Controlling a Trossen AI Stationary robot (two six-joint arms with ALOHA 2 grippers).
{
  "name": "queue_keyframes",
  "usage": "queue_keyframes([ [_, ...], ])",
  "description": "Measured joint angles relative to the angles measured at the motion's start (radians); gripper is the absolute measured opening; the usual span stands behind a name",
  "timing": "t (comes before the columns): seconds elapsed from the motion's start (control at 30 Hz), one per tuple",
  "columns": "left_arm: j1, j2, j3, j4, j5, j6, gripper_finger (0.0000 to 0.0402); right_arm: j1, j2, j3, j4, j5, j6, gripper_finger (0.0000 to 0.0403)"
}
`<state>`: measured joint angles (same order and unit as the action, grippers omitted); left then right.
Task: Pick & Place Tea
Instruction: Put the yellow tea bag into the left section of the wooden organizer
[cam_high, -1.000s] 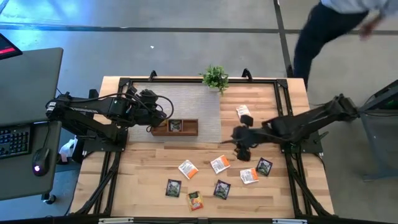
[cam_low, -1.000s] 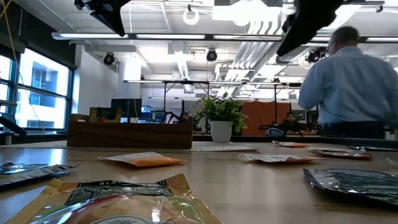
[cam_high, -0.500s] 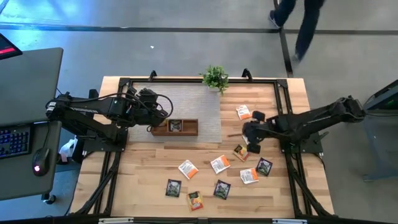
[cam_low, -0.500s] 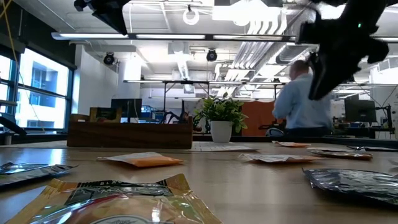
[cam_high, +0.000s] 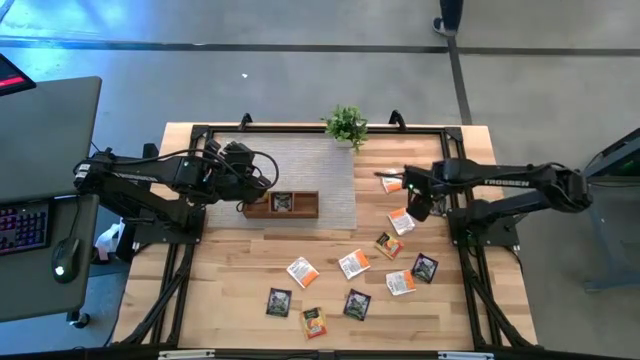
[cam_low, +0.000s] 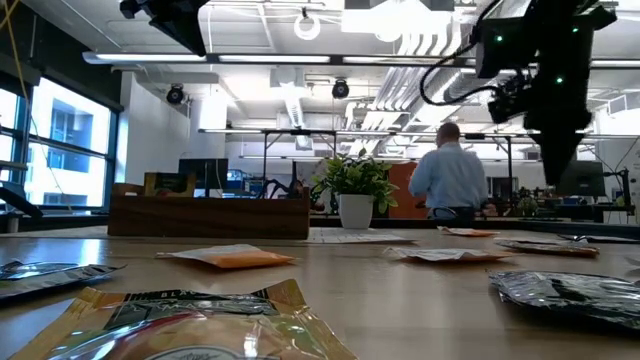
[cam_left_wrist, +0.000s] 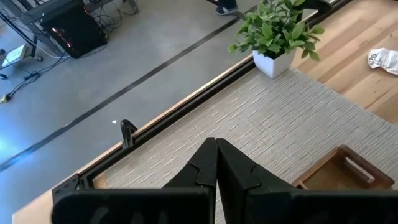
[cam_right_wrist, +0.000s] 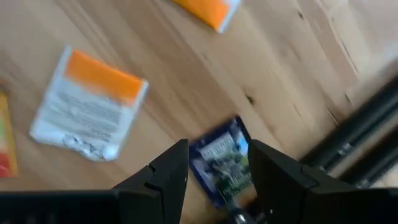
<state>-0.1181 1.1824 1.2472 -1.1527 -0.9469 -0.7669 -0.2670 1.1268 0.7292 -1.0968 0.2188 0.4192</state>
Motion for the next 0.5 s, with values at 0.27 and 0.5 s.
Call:
queue_keyframes([
  [0.27, 0.000, 0.000, 0.000, -0.002, 0.002, 0.009, 0.0000, 0.072, 0.000, 0.001, 0.392, -0.225, -0.166, 0.0163],
  [0.5, 0.000, 0.000, 0.000, -0.002, 0.003, 0.029, 0.0000, 0.194, 0.054, -0.033, 0.458, -0.254, -0.185, 0.0163],
])
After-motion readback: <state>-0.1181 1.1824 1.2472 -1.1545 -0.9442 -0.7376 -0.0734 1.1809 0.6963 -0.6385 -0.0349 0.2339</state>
